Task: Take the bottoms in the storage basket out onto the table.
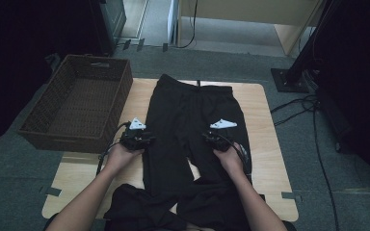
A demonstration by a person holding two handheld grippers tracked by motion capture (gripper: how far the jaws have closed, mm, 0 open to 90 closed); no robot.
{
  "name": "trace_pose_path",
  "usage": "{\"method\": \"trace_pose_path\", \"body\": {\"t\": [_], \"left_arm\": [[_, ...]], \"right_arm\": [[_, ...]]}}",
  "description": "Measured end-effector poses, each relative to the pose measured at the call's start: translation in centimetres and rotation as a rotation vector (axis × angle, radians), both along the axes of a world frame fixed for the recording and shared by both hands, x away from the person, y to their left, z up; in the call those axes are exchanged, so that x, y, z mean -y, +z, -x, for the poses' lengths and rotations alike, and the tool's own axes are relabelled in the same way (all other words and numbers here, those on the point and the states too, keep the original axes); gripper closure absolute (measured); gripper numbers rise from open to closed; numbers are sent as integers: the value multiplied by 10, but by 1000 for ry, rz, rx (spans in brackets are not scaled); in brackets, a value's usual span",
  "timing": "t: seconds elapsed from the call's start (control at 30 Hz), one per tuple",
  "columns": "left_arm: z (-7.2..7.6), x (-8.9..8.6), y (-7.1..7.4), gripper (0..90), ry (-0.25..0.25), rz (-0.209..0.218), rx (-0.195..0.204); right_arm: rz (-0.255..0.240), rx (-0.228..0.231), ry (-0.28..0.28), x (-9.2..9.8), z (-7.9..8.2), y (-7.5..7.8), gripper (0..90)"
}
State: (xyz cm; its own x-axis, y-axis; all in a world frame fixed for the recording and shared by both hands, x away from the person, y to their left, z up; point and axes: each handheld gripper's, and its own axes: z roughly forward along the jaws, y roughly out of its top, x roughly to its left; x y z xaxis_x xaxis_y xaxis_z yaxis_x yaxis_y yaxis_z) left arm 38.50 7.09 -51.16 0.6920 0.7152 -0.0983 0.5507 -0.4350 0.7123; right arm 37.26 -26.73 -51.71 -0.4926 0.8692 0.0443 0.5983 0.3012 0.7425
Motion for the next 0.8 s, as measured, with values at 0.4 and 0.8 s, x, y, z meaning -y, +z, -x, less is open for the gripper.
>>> {"method": "trace_pose_path", "body": {"t": [0.4, 0.8], "left_arm": [[13, 1, 0, 664, -3, -16, 6], [40, -1, 3, 626, -26, -26, -23]], "right_arm": [[-14, 38, 7, 1, 5, -4, 667], [-11, 43, 27, -2, 25, -5, 650]]}}
